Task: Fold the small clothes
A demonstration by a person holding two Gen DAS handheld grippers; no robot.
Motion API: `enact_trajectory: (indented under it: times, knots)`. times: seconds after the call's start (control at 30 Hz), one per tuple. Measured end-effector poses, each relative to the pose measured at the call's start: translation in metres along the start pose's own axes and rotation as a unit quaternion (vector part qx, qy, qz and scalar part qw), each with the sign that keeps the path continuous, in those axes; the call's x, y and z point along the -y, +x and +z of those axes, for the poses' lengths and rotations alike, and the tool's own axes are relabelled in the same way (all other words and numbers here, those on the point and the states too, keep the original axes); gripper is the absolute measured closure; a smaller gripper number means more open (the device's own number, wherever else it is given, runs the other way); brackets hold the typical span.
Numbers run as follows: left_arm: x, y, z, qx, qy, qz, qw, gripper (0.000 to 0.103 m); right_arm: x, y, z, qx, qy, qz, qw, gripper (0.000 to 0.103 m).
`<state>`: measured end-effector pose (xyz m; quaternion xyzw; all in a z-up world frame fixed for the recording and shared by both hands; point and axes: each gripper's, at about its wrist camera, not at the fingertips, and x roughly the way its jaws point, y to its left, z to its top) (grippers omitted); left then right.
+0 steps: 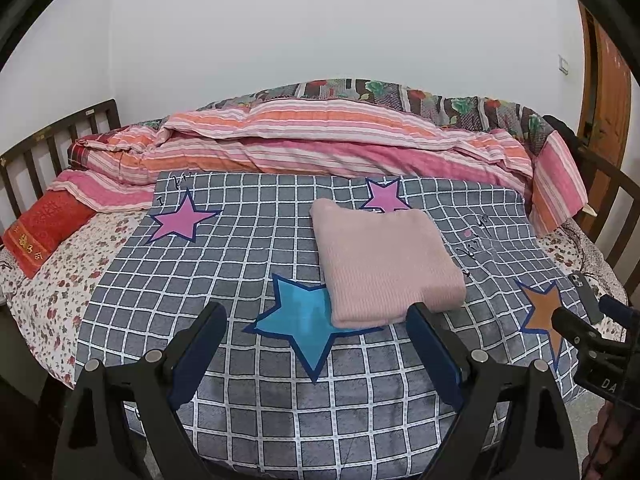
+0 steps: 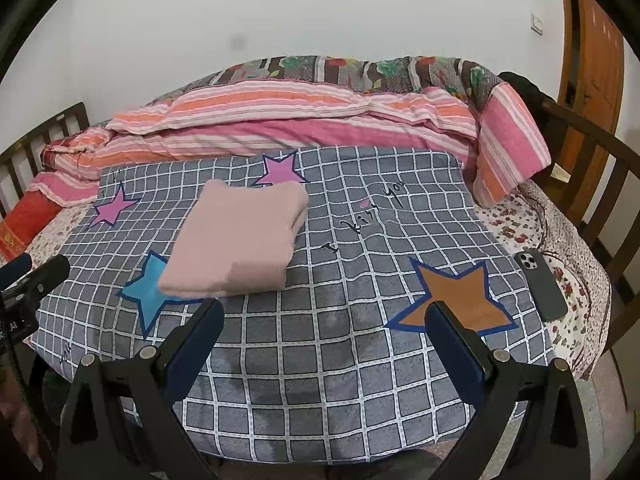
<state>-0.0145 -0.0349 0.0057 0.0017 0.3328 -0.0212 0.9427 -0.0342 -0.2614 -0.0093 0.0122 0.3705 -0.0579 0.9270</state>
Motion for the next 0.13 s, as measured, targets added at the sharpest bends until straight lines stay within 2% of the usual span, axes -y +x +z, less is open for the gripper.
enact_trajectory:
  times: [0.13]
  knots:
    - [-0.0015,0.0033,0.0018,0.002,0.003,-0.011,0.9999,0.012,-0.002,-0.0001,0.0011,0.001,-0.001,0.003,1.0,0.004]
